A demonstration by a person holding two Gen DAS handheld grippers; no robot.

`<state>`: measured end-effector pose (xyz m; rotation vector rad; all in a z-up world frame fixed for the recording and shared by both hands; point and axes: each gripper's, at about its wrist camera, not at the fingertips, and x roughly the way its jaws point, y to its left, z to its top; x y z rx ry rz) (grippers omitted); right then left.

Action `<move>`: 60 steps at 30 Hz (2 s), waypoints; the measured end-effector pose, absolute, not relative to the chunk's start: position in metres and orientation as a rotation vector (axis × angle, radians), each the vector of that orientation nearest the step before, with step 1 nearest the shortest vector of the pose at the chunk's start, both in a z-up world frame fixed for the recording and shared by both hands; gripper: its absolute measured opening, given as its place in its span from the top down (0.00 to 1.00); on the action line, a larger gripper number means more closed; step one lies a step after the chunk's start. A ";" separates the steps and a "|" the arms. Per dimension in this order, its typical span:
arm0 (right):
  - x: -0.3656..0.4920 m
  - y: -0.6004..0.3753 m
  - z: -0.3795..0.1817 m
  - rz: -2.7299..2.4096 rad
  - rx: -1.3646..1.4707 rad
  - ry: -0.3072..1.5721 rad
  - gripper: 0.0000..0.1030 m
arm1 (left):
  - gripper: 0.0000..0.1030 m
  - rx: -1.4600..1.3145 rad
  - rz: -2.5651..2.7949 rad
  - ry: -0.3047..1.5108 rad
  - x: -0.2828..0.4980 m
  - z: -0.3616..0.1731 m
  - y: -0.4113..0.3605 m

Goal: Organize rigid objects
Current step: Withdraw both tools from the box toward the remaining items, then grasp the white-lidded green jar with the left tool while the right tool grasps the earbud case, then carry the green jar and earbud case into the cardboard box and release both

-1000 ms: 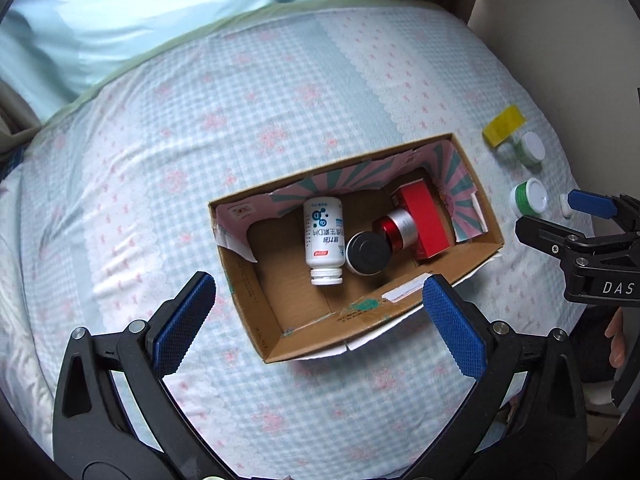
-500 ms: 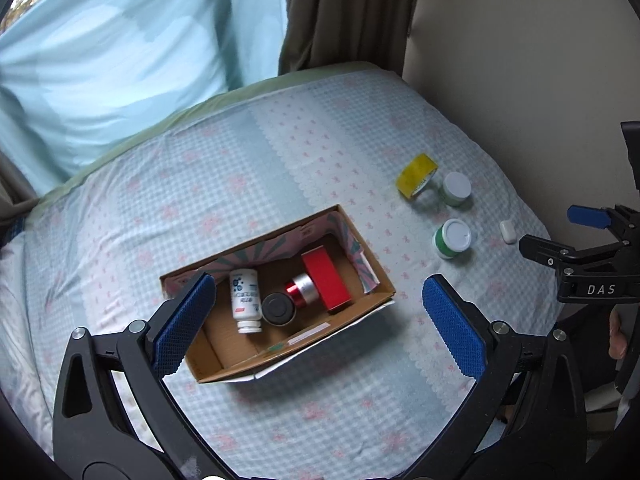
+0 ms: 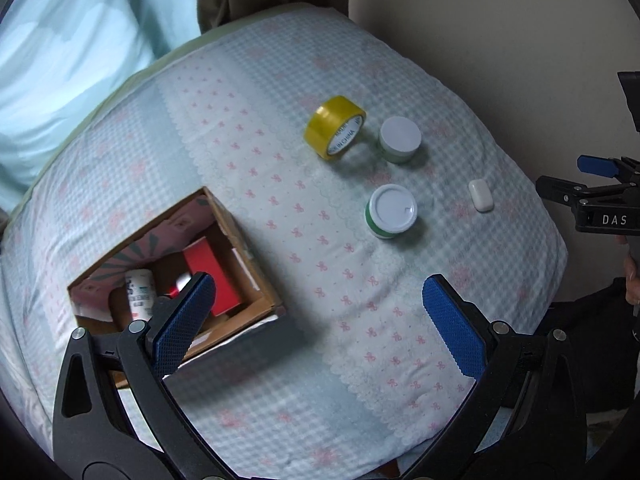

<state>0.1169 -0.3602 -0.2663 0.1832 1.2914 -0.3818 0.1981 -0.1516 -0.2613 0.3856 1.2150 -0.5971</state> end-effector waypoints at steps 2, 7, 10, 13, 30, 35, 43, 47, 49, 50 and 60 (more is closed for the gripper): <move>0.116 -0.380 -0.290 -0.397 0.210 1.317 0.00 | 0.00 0.386 -0.599 1.255 0.200 -0.286 -0.173; 0.112 -0.420 -0.344 -0.433 0.270 1.321 0.00 | 0.00 0.390 -0.598 1.309 0.197 -0.352 -0.222; 0.110 -0.432 -0.376 -0.454 0.302 1.305 0.00 | 0.03 0.395 -0.607 1.328 0.192 -0.393 -0.242; 0.107 -0.441 -0.408 -0.470 0.345 1.290 0.01 | 0.07 0.420 -0.607 1.325 0.186 -0.427 -0.257; 0.103 -0.431 -0.465 -0.535 0.239 1.175 0.29 | 0.13 0.369 -0.603 1.136 0.187 -0.491 -0.284; 0.100 -0.429 -0.466 -0.526 0.239 1.163 0.46 | 0.20 0.373 -0.599 1.114 0.198 -0.493 -0.290; 0.114 -0.424 -0.470 -0.508 0.204 1.174 0.60 | 0.34 0.345 -0.581 1.102 0.217 -0.490 -0.288; 0.113 -0.425 -0.469 -0.505 0.201 1.174 0.60 | 0.34 0.337 -0.580 1.100 0.218 -0.490 -0.286; 0.112 -0.426 -0.468 -0.503 0.197 1.176 0.60 | 0.34 0.331 -0.579 1.102 0.218 -0.489 -0.285; 0.112 -0.426 -0.468 -0.503 0.197 1.176 0.60 | 0.34 0.329 -0.578 1.103 0.219 -0.489 -0.285; 0.116 -0.426 -0.454 -0.501 0.193 1.163 0.60 | 0.34 0.302 -0.577 1.063 0.218 -0.467 -0.279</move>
